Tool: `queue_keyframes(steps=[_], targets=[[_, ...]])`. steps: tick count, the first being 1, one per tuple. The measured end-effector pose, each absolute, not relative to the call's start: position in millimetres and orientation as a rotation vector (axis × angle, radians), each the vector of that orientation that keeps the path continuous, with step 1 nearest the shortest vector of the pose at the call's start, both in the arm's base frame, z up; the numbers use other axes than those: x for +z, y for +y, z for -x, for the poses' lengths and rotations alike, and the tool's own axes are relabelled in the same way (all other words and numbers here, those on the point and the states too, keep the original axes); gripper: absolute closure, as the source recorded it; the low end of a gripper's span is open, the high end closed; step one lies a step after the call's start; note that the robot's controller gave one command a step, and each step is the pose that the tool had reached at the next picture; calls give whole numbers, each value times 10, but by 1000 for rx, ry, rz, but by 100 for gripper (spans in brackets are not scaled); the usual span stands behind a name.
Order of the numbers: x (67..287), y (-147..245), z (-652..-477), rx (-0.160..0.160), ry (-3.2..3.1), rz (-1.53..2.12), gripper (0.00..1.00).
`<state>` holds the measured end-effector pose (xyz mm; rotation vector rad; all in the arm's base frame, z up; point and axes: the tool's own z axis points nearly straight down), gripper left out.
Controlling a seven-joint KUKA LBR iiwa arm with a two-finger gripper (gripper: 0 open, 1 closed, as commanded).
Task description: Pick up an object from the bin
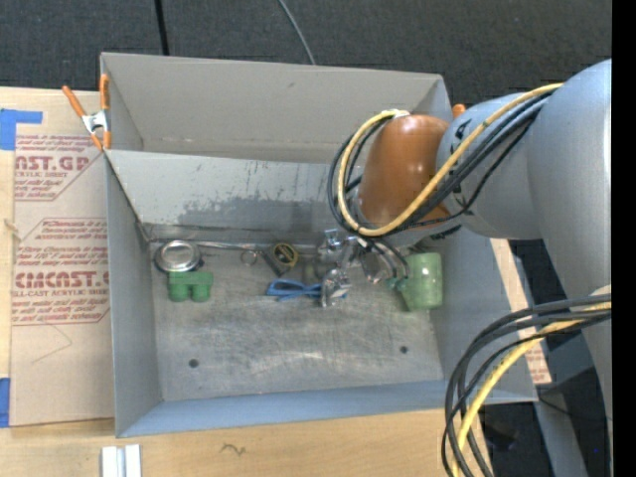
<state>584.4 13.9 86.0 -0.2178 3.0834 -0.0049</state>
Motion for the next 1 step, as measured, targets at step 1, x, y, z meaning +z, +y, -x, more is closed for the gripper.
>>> queue_keyframes(steps=[1], targets=[[2283, 222, -5752, -1, 3111, 352, 100]])
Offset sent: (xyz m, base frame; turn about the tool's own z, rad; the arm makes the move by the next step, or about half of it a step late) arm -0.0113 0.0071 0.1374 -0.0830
